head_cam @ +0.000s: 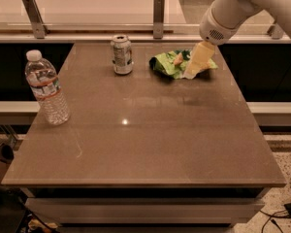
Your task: Move green rice chip bag near water bottle
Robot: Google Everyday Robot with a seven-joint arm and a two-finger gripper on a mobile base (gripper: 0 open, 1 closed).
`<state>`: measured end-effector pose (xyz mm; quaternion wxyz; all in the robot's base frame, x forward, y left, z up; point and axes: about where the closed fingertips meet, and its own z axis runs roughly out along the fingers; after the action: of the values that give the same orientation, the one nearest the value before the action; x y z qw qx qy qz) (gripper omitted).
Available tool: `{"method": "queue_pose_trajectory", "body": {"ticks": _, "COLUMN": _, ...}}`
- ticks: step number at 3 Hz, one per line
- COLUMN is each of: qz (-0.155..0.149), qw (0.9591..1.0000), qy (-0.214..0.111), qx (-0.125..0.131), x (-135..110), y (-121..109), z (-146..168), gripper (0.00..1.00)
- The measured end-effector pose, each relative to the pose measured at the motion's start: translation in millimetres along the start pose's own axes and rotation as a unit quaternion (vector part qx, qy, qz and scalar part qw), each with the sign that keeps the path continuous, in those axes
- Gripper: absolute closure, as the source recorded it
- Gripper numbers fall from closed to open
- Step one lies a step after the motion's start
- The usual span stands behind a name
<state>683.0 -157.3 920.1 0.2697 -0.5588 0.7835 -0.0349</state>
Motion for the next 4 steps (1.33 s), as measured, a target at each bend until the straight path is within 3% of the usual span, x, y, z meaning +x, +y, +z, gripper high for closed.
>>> {"method": "queue_pose_trajectory", "body": {"ticks": 2, "qz": 0.019, "qw": 0.9989, "qy": 0.039, "qx": 0.015, "x": -8, "y": -7, "z": 45, "gripper": 0.00}}
{"method": "queue_pose_trajectory", "body": {"ticks": 4, "qz": 0.011, "qw": 0.9981, "qy": 0.058, "qx": -0.018, "x": -17, "y": -10, "z": 85, "gripper": 0.00}}
